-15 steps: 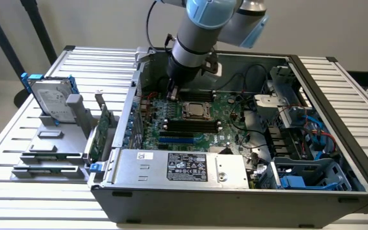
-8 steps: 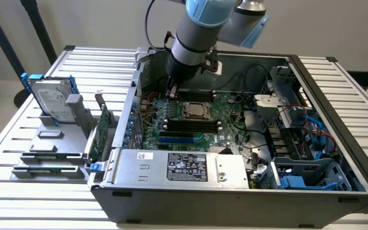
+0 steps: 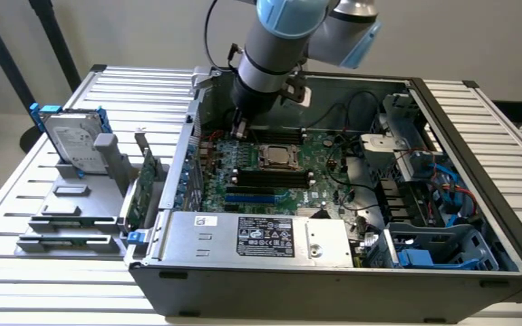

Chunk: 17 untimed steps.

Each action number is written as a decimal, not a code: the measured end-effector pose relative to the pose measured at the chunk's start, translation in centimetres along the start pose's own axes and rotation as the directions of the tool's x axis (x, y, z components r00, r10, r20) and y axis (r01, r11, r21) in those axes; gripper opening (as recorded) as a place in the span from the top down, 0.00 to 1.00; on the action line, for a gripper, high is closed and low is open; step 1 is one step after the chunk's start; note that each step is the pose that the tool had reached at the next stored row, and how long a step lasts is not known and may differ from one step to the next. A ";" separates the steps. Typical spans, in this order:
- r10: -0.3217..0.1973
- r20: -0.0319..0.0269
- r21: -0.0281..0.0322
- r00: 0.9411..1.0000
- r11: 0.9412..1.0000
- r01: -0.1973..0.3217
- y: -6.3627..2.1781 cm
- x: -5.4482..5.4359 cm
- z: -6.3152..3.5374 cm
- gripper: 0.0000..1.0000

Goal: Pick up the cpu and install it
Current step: 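Install the first cpu locking lever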

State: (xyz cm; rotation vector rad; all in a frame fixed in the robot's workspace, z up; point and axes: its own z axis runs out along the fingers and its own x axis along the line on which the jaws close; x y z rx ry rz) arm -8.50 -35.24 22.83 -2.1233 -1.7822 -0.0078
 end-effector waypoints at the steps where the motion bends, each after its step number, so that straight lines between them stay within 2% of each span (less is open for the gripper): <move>1: 0.007 -0.002 -0.002 1.000 1.000 -0.007 -0.05 0.0 0.02 0.89; 9: 0.082 -0.025 -0.020 0.996 0.996 -0.083 -0.30 -0.1 0.07 0.89; 17: 0.167 -0.053 -0.038 0.985 0.985 -0.169 -0.38 -0.1 0.04 0.89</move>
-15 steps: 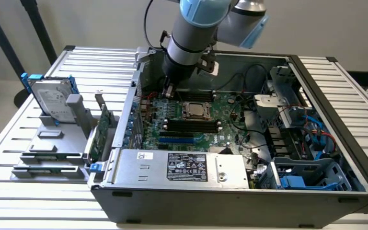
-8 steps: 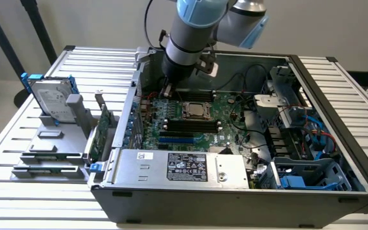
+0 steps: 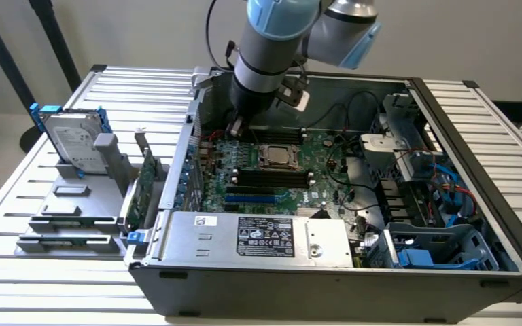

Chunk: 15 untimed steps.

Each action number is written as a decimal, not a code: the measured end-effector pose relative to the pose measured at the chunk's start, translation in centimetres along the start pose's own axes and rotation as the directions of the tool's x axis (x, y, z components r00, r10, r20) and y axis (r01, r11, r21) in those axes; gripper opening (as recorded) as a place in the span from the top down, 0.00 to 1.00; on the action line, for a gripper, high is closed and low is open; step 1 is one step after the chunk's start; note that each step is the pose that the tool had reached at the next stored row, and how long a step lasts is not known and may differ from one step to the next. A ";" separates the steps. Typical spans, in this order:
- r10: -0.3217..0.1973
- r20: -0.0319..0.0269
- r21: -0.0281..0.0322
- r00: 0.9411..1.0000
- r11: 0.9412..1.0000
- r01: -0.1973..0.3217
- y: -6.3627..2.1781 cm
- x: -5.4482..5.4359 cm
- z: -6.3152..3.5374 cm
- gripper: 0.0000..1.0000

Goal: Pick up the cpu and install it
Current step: 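Install the first cpu locking lever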

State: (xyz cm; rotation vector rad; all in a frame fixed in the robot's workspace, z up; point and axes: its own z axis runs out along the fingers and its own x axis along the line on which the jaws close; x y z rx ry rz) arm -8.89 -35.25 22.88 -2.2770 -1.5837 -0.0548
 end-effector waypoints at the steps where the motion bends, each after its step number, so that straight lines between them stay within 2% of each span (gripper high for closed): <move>1: 0.009 -0.003 -0.002 1.000 1.000 -0.009 -0.01 0.0 -0.04 0.89; 9: 0.074 -0.023 -0.018 0.997 0.997 -0.075 -0.14 0.1 -0.38 0.89; 15: 0.093 -0.030 -0.022 0.995 0.995 -0.094 -0.78 0.0 -0.69 0.89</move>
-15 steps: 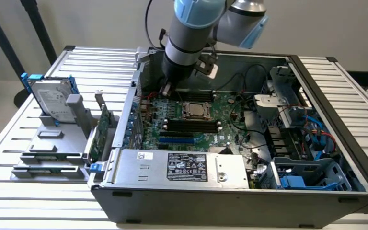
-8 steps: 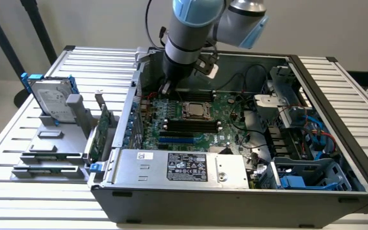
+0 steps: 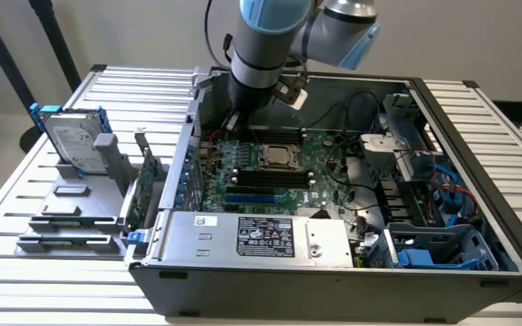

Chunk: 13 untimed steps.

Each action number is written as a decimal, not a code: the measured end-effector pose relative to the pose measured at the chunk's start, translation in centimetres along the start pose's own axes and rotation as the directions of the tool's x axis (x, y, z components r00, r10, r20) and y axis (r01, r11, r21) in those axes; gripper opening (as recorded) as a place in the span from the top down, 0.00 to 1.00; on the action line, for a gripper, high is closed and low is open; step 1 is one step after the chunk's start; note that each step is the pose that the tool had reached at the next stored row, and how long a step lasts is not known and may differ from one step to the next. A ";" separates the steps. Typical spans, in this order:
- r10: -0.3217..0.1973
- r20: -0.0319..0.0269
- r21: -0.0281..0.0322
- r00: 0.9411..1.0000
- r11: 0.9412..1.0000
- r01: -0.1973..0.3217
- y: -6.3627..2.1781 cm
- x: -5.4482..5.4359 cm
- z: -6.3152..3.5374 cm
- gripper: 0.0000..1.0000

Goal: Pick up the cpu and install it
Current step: 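Install the first cpu locking lever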

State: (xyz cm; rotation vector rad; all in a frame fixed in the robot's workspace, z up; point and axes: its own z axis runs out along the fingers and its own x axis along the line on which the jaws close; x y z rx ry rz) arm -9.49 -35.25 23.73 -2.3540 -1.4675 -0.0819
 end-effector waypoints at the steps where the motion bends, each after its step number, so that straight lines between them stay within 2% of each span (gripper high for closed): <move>1: 0.002 -0.001 0.000 1.000 1.000 -0.002 -0.17 -0.1 -0.04 0.89; 4: 0.008 -0.006 0.000 1.000 1.000 -0.008 -0.69 -0.3 -0.15 0.89; 6: 0.018 -0.012 -0.001 1.000 1.000 -0.018 -0.84 -0.3 -0.17 0.89; 9: 0.036 -0.026 -0.002 0.999 0.999 -0.036 -0.87 -0.3 -0.16 0.89; 13: 0.061 -0.049 -0.002 0.997 0.998 -0.061 -0.88 -0.3 -0.16 0.89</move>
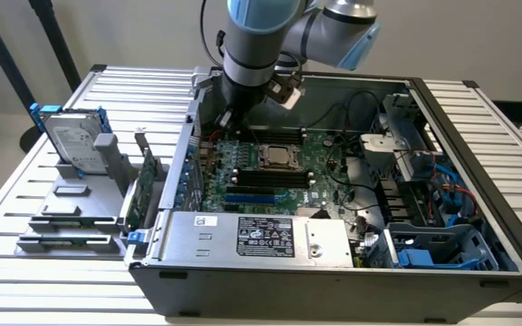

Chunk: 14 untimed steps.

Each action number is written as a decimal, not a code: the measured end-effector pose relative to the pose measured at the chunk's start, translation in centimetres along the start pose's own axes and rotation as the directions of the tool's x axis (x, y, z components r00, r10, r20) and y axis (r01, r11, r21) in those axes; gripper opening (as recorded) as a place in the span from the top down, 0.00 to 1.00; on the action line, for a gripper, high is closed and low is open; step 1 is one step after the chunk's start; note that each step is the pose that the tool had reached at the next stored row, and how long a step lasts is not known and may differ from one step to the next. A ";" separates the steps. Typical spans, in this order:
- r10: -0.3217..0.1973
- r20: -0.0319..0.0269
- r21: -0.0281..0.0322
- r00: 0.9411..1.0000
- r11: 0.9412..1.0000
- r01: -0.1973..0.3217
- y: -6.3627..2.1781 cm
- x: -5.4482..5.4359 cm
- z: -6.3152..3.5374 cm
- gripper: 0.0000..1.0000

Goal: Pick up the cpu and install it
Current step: 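Install the first cpu locking lever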

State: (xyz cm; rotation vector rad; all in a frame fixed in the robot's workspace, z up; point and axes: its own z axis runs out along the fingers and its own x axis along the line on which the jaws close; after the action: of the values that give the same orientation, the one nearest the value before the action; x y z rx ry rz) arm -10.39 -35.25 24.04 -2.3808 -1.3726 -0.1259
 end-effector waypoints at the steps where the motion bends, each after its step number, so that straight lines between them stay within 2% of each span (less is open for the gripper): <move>1: 0.006 -0.007 0.001 1.000 1.000 -0.006 -0.01 0.0 0.00 0.89; 3: 0.014 -0.021 0.004 1.000 1.000 -0.014 -0.01 0.0 0.00 0.89; 9: 0.033 -0.072 0.019 0.997 0.999 -0.031 -0.02 0.0 0.00 0.89; 11: 0.039 -0.082 0.021 0.996 0.999 -0.037 -0.02 0.0 0.00 0.89; 14: 0.046 -0.088 0.015 0.995 0.999 -0.045 -0.02 0.0 0.00 0.89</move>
State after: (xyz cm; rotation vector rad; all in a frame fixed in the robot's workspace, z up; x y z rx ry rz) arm -10.40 -35.25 24.04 -2.3651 -1.2740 -0.2067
